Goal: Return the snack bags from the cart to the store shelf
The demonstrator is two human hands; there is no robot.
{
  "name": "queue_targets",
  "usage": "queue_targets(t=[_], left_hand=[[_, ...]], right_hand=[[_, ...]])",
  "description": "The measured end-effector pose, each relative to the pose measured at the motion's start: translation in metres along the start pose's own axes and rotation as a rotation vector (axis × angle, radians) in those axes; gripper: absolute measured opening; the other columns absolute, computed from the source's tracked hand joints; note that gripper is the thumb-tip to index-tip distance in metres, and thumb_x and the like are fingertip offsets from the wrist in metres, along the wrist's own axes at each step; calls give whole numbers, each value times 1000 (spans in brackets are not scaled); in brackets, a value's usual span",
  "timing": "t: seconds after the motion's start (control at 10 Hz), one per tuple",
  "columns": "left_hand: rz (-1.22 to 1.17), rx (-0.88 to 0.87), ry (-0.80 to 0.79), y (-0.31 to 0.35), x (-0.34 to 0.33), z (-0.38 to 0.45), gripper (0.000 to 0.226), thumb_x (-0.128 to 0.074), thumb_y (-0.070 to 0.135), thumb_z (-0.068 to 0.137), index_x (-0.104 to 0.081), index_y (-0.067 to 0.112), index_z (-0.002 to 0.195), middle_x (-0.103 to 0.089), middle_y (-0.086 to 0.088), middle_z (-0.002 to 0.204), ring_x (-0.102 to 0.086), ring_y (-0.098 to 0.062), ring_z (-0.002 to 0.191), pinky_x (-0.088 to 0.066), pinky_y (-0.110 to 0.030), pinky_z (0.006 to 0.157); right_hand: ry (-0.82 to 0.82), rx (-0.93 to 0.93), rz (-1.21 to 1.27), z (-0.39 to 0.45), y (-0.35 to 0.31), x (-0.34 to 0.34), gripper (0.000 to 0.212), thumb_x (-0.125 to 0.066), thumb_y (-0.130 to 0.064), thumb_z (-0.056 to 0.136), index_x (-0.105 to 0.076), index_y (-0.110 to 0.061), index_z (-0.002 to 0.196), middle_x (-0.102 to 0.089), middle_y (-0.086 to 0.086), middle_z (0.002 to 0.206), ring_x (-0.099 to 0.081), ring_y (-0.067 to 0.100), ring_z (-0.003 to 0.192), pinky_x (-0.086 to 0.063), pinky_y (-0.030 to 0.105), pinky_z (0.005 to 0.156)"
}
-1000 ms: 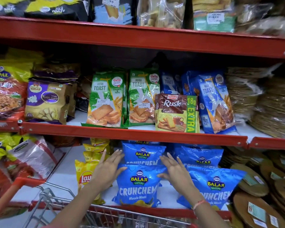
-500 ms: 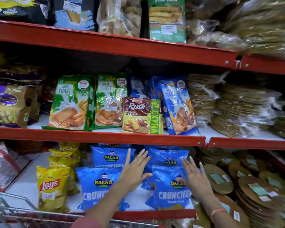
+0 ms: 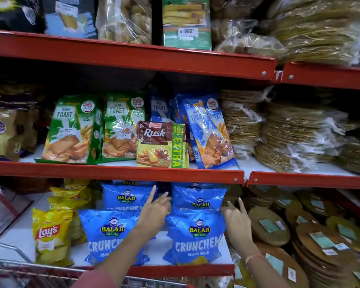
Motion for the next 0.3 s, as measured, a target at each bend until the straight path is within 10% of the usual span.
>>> queue_targets(t=[0.3], left_hand=[[-21, -60, 252, -4, 14, -9, 25, -66, 30, 82, -64, 19, 104, -65, 0, 123, -51, -13, 122, 14, -41, 111]], right_hand=[[7, -32, 175, 1, -6, 28, 23, -61, -16, 87, -60, -14, 110, -66, 12, 116, -47, 18, 126, -37, 34, 103]])
Point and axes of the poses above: each hand's wrist, its own z-axis towards the middle knuckle, its own x-axis out of the back of the hand, y = z × x, the point moved 2 cm from there along z, towards the middle knuckle
